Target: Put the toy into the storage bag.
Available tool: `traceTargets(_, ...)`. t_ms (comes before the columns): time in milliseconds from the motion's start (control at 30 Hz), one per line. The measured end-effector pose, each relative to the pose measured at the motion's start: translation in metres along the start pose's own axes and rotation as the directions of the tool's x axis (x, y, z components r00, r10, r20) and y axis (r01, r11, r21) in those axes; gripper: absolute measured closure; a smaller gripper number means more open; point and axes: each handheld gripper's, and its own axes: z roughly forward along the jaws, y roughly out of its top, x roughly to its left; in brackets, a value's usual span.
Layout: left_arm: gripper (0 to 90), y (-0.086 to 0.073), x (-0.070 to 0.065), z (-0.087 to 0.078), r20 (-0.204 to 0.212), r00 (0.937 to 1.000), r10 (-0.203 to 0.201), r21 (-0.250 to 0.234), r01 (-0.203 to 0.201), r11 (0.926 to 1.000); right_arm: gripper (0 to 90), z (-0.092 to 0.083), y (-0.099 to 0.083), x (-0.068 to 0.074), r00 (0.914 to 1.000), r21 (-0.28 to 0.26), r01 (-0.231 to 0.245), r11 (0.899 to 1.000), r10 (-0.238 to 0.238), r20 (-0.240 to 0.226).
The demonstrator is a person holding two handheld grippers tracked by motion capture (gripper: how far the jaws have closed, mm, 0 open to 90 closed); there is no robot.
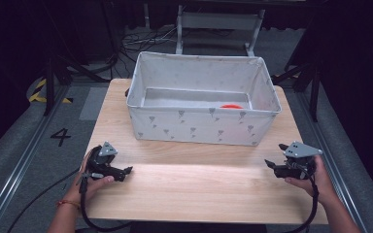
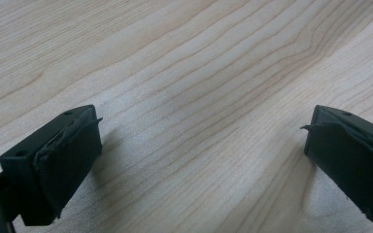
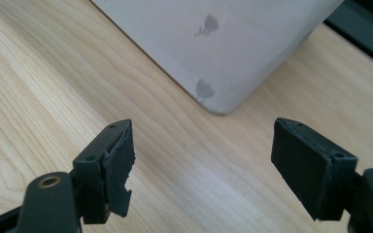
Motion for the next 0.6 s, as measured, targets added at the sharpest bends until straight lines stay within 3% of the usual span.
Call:
traceTargets(133, 0.4, 0.000, 0.000, 0.000, 0.000, 1.0000, 0.000, 0.000, 0.000, 1.0000, 20.0, 0.007, -0.015, -0.003, 0.9953, 0.002, -0.096, 0.995, 0.096, 0.014)
traceTargets(300, 0.4, 0.000, 0.000, 0.000, 0.000, 1.0000, 0.000, 0.000, 0.000, 1.0000, 19.2, 0.011, -0.034, -0.009, 0.9811, 0.001, -0.194, 0.981, 0.194, 0.003)
traceTargets(467, 0.4, 0.000, 0.000, 0.000, 0.000, 1.0000, 0.000, 0.000, 0.000, 1.0000, 18.9, 0.012, -0.057, -0.010, 0.9663, 0.009, -0.257, 0.966, 0.257, -0.011)
traceTargets(533, 0.4, 0.000, 0.000, 0.000, 0.000, 1.0000, 0.000, 0.000, 0.000, 1.0000, 18.2, 0.010, -0.062, -0.008, 0.9669, 0.000, -0.255, 0.967, 0.255, 0.012)
traceTargets(600, 0.4, 0.000, 0.000, 0.000, 0.000, 1.0000, 0.000, 0.000, 0.000, 1.0000, 16.9, 0.009, -0.064, -0.007, 0.9649, 0.003, -0.263, 0.965, 0.263, 0.003)
